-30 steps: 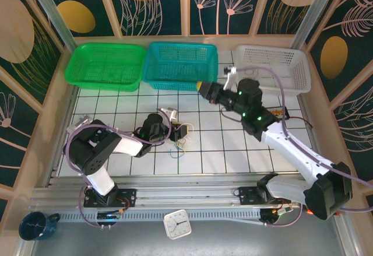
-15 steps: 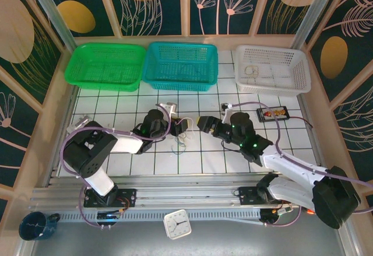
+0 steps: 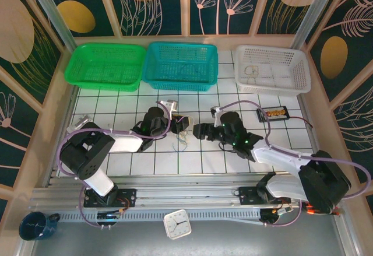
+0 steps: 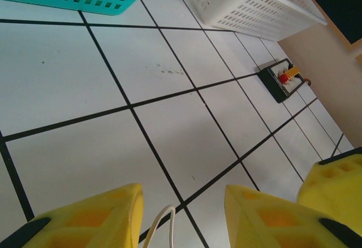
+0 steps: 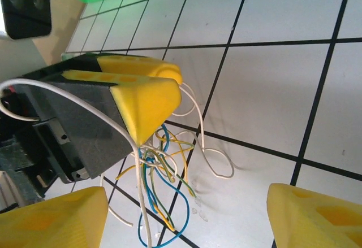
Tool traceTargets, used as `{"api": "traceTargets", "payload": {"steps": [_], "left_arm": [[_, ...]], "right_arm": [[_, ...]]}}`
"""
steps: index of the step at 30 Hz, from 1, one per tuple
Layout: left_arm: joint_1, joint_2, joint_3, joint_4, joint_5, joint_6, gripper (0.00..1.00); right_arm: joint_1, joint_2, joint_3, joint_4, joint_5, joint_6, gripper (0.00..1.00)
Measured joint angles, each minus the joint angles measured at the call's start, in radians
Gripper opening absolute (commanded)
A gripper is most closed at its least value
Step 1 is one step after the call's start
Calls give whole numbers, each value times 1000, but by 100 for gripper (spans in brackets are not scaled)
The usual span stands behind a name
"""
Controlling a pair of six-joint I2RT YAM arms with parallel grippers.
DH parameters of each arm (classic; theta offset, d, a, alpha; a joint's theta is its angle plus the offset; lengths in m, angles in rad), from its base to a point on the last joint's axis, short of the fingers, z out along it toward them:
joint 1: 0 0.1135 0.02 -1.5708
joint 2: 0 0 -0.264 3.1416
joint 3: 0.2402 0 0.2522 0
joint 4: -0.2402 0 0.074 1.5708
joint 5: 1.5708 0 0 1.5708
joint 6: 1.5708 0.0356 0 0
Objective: Untangle the cables
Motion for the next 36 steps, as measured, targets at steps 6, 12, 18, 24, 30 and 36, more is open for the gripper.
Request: {"api": "traceTargets", "payload": {"steps": [6,12,18,24,30,36], "left_arm": [[0,-2,0,-5,0,0,42],[0,-5,0,-11,2,0,48],[0,-5,-12,5,10,7,67],[0,2,-53,33,22,15,85],[0,26,-68,64,34,16,94],[0,34,-71,92,85,21,99]], "right_arm": [[7,113,43,18,-27,-37,54],[8,177,106,4,-27,-63,0],[8,127,175,-41,5,-74,0],[8,19,240,-91,27,-75,0],[8,-10,280,-126,27,-78,0],[8,-10,280,-156,31,-77,0]]}}
